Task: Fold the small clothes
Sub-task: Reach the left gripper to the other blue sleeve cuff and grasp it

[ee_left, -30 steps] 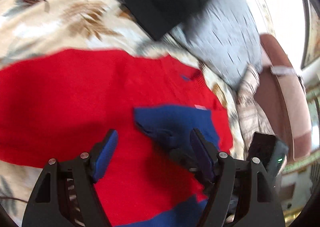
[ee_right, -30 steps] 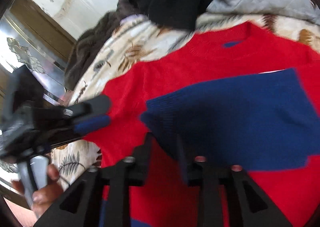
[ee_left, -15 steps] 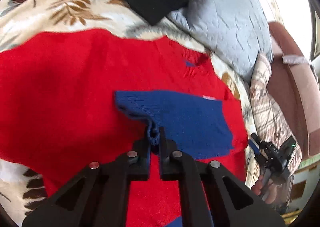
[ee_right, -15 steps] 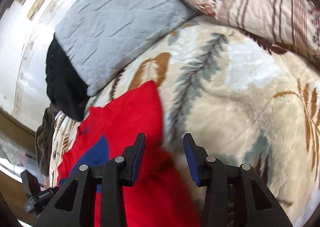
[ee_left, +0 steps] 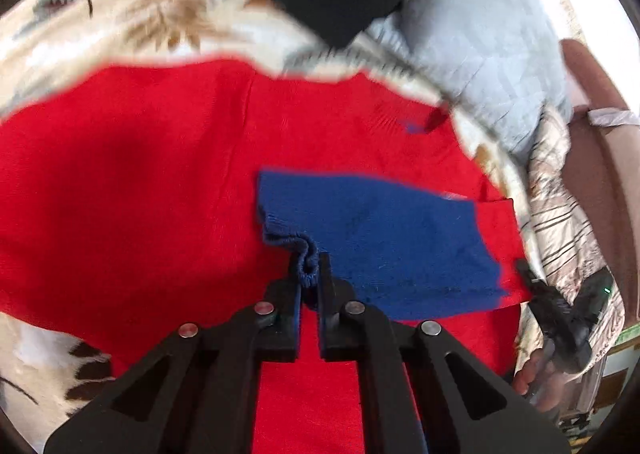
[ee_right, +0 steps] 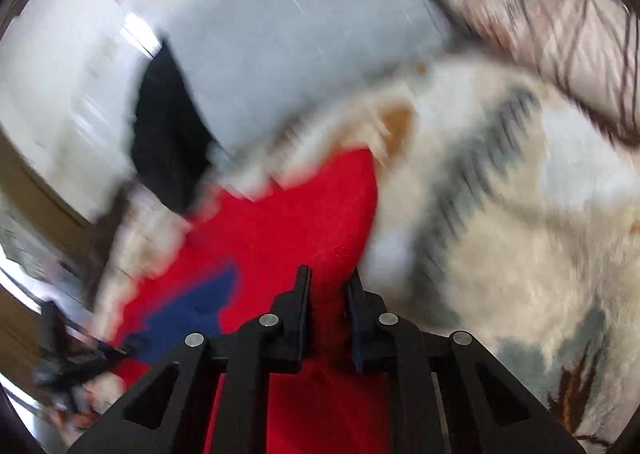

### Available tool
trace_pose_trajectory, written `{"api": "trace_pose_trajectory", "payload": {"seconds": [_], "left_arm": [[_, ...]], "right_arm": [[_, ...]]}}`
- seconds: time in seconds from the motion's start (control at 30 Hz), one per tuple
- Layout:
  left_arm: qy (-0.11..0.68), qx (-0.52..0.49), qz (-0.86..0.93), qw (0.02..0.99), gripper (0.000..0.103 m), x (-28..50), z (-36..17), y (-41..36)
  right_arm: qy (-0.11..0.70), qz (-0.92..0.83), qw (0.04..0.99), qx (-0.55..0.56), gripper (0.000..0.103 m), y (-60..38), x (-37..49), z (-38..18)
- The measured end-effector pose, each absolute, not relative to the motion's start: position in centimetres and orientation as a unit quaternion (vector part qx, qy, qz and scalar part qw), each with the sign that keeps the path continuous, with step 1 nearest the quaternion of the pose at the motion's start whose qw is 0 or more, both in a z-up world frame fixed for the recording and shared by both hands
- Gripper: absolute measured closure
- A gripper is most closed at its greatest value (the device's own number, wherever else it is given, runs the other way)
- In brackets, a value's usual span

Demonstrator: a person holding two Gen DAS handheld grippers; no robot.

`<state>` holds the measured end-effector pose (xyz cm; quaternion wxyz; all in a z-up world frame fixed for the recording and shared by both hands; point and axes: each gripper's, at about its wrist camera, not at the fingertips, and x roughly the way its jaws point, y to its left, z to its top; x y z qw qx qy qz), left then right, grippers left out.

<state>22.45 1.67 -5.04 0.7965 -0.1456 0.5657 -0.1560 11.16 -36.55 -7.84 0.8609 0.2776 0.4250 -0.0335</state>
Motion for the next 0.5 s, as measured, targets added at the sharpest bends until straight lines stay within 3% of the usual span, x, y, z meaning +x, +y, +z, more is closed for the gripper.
{"api": "trace_pose_trajectory", "payload": {"seconds": [0.1, 0.17, 0.27, 0.33, 0.43, 0.5], "left_arm": [[0.566, -0.156, -0.162, 0.793, 0.097, 22.3, -4.0, 2.6], [0.541, -0.179, -0.155, 0.807, 0.096, 22.0, -2.5, 4.2], [0.515, -0.202, -0.156, 0.818, 0.086, 21.7, -0.9, 5.6], [0.517, -0.202, -0.159, 0.817, 0.077, 21.8, -1.3, 5.3], [0.562, -0.163, -0.144, 0.798, 0.076, 22.5, -4.3, 3.4], [0.571, -0.157, -0.137, 0.794, 0.077, 22.7, -5.3, 3.0]], "right_arm": [[0.395, -0.06, 0.867, 0.299, 0.073, -37.0, 10.0, -6.2], [0.362, -0.058, 0.883, 0.291, 0.073, -36.5, 9.3, -4.4], [0.343, -0.035, 0.905, 0.249, 0.073, -34.1, 9.4, -2.7], [0.368, -0.015, 0.901, 0.229, 0.073, -32.1, 10.6, -3.4], [0.444, -0.024, 0.874, 0.197, 0.075, -29.7, 12.1, -6.4], [0.424, -0.037, 0.887, 0.177, 0.073, -28.0, 11.8, -5.6]]}}
